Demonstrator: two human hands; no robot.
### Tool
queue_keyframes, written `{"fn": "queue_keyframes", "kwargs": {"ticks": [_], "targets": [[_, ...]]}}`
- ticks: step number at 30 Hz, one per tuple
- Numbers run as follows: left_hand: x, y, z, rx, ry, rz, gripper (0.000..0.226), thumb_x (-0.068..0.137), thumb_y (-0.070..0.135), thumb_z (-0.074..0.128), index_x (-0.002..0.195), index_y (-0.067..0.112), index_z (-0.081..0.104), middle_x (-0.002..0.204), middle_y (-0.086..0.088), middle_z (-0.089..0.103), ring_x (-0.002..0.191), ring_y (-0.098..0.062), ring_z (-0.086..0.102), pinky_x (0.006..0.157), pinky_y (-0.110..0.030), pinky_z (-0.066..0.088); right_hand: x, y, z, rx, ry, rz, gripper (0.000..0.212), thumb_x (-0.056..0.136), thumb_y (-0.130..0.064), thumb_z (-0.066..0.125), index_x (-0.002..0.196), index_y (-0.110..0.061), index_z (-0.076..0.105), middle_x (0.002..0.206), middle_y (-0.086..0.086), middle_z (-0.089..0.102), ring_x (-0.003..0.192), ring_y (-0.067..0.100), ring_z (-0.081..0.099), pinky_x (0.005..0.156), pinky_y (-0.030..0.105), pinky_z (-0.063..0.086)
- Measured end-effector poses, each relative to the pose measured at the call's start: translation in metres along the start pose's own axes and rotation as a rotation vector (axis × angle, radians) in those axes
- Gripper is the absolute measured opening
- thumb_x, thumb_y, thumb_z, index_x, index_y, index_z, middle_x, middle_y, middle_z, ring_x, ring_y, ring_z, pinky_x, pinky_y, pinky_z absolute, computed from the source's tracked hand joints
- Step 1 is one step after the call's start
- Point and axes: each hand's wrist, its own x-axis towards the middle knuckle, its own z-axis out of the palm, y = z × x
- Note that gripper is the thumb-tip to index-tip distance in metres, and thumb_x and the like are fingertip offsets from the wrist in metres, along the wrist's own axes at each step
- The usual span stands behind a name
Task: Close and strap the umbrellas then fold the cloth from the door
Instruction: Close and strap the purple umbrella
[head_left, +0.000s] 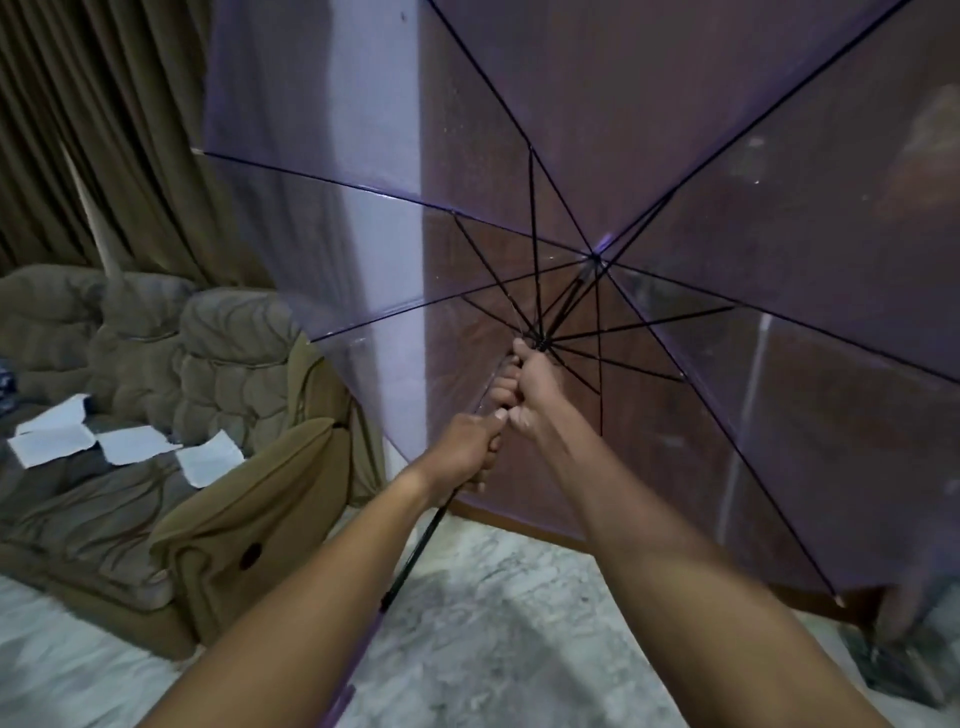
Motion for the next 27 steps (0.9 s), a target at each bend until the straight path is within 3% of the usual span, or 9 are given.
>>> {"fn": "queue_keyframes", "kwargs": {"ticks": [3, 7, 10, 14, 16, 19, 22, 25, 27], "targets": [[0.011, 0.005, 0.029, 0.033, -0.016, 0.035, 0.047, 0.105, 0.039, 0.044, 0.065, 0.015, 0.05, 0.044, 0.006, 0.036, 0.04, -0.012, 0.03, 0.042, -0.021, 0.026, 0.002, -0.025, -0.021, -0.036, 0.078, -0.115, 0.042, 0.105, -0.022, 0.046, 0.065, -0.019, 0.032, 0.04, -0.008, 0.018, 0.029, 0.006, 0.012, 0.031, 0.013, 0.01], [0.007, -0.004, 0.041, 0.1, -0.152, -0.02, 0.046, 0.106, 0.037, 0.042, 0.078, 0.011, 0.066, 0.051, -0.001, 0.052, 0.041, -0.013, 0.048, 0.044, -0.021, 0.038, 0.002, -0.081, -0.047, -0.049, 0.125, -0.223, 0.038, 0.106, -0.017, 0.042, 0.068, -0.018, 0.034, 0.039, -0.009, 0.017, 0.029, 0.006, 0.012, 0.032, 0.013, 0.011], [-0.006, -0.024, 0.047, -0.059, -0.307, -0.112, 0.04, 0.106, 0.03, 0.042, 0.079, 0.006, 0.059, 0.049, -0.004, 0.044, 0.038, -0.014, 0.04, 0.041, -0.021, 0.033, 0.007, -0.124, -0.065, -0.033, 0.172, -0.296, 0.035, 0.106, -0.015, 0.04, 0.071, -0.017, 0.037, 0.038, -0.009, 0.017, 0.029, 0.007, 0.012, 0.035, 0.013, 0.01], [-0.004, -0.015, 0.07, -0.185, -0.268, -0.089, 0.038, 0.108, 0.03, 0.037, 0.073, 0.015, 0.044, 0.045, 0.003, 0.028, 0.034, -0.008, 0.022, 0.039, -0.017, 0.017, 0.015, -0.151, -0.073, -0.022, 0.198, -0.314, 0.043, 0.106, -0.018, 0.043, 0.065, -0.017, 0.031, 0.039, -0.007, 0.017, 0.028, 0.007, 0.012, 0.033, 0.013, 0.011], [0.004, -0.007, 0.077, -0.177, -0.251, -0.088, 0.039, 0.108, 0.032, 0.036, 0.073, 0.016, 0.043, 0.047, 0.003, 0.027, 0.036, -0.009, 0.022, 0.04, -0.017, 0.019, 0.01, -0.155, -0.071, -0.003, 0.19, -0.299, 0.041, 0.105, -0.018, 0.047, 0.066, -0.014, 0.035, 0.04, -0.006, 0.022, 0.028, 0.007, 0.017, 0.03, 0.015, 0.019], [0.018, 0.01, 0.08, -0.21, -0.23, -0.1, 0.04, 0.108, 0.032, 0.036, 0.072, 0.016, 0.042, 0.043, 0.004, 0.026, 0.033, -0.008, 0.022, 0.038, -0.014, 0.019, -0.004, -0.131, -0.066, -0.042, 0.131, -0.276, 0.038, 0.104, -0.021, 0.05, 0.068, -0.013, 0.04, 0.044, 0.0, 0.032, 0.031, 0.012, 0.037, 0.039, 0.021, 0.045], [0.028, 0.03, 0.08, -0.243, -0.209, -0.108, 0.041, 0.109, 0.031, 0.033, 0.071, 0.017, 0.04, 0.039, 0.005, 0.026, 0.028, -0.007, 0.02, 0.036, -0.009, 0.019, -0.014, -0.083, -0.058, -0.095, 0.061, -0.148, 0.036, 0.105, -0.026, 0.048, 0.073, -0.011, 0.044, 0.048, 0.006, 0.048, 0.05, 0.024, 0.059, 0.048, 0.033, 0.056], [0.032, 0.034, 0.07, -0.244, -0.217, -0.124, 0.042, 0.108, 0.034, 0.034, 0.07, 0.018, 0.039, 0.039, 0.006, 0.024, 0.026, -0.006, 0.019, 0.034, -0.008, 0.018, -0.02, -0.059, -0.048, -0.149, 0.07, -0.086, 0.03, 0.106, -0.025, 0.045, 0.081, -0.01, 0.047, 0.064, 0.007, 0.055, 0.043, 0.017, 0.059, 0.038, 0.02, 0.046], [0.032, 0.032, 0.061, -0.211, -0.228, -0.137, 0.044, 0.107, 0.036, 0.037, 0.068, 0.017, 0.041, 0.039, 0.005, 0.025, 0.026, -0.006, 0.02, 0.035, -0.009, 0.017, -0.022, -0.06, -0.042, -0.096, 0.069, -0.095, 0.039, 0.107, -0.026, 0.041, 0.071, -0.012, 0.04, 0.052, 0.0, 0.04, 0.026, 0.008, 0.037, 0.029, 0.014, 0.025]]}}
